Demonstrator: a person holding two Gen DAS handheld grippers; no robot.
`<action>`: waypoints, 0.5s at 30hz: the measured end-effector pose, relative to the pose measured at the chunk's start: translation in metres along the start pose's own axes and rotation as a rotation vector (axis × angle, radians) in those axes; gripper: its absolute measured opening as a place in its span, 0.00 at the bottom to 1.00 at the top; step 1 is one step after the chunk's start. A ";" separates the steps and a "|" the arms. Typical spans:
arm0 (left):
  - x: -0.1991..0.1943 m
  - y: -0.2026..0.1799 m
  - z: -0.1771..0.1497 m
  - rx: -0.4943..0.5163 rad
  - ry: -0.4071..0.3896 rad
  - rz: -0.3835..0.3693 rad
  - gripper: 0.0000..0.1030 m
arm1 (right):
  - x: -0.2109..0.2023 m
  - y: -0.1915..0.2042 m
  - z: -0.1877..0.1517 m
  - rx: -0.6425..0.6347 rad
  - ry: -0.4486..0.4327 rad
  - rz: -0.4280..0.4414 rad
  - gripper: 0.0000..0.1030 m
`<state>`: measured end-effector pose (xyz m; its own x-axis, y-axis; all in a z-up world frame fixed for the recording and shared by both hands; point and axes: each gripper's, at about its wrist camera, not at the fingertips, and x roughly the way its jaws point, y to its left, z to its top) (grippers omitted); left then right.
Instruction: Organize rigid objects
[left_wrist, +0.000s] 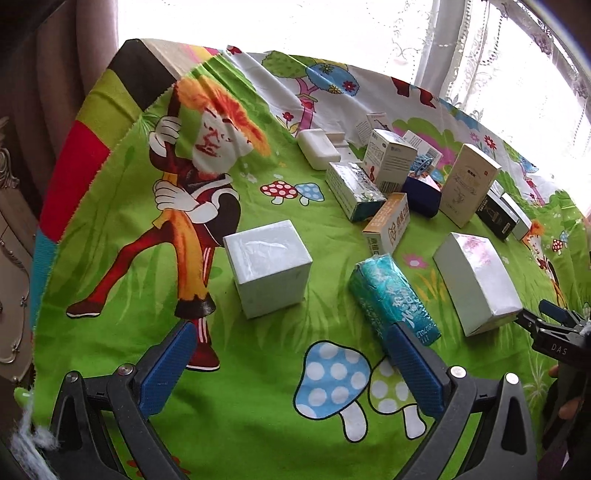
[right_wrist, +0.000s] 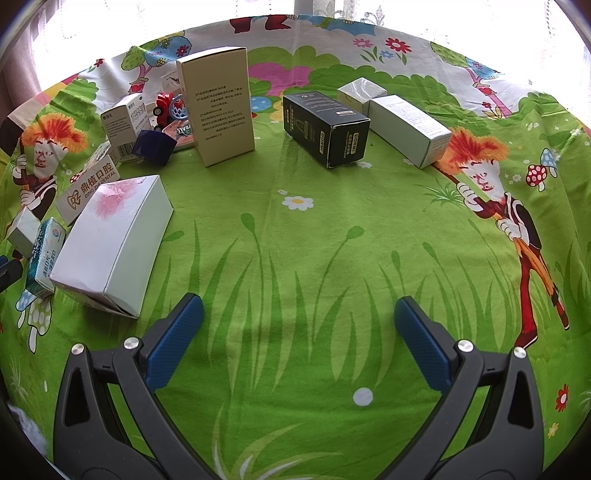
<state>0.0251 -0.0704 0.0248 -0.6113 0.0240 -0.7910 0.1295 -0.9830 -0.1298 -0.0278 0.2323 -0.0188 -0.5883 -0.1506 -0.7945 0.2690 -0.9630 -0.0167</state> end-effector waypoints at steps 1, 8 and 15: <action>0.000 -0.001 -0.001 -0.006 0.007 -0.022 1.00 | 0.000 0.000 0.000 0.001 0.000 0.001 1.00; -0.004 -0.057 -0.014 0.034 -0.020 -0.062 0.99 | -0.001 -0.001 0.001 0.001 0.002 0.001 1.00; 0.024 -0.072 -0.002 0.070 -0.002 0.054 0.33 | -0.001 -0.001 0.001 0.001 0.003 0.001 1.00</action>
<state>0.0026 0.0008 0.0143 -0.6062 -0.0297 -0.7948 0.1072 -0.9932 -0.0446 -0.0281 0.2331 -0.0174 -0.5857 -0.1511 -0.7963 0.2691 -0.9630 -0.0152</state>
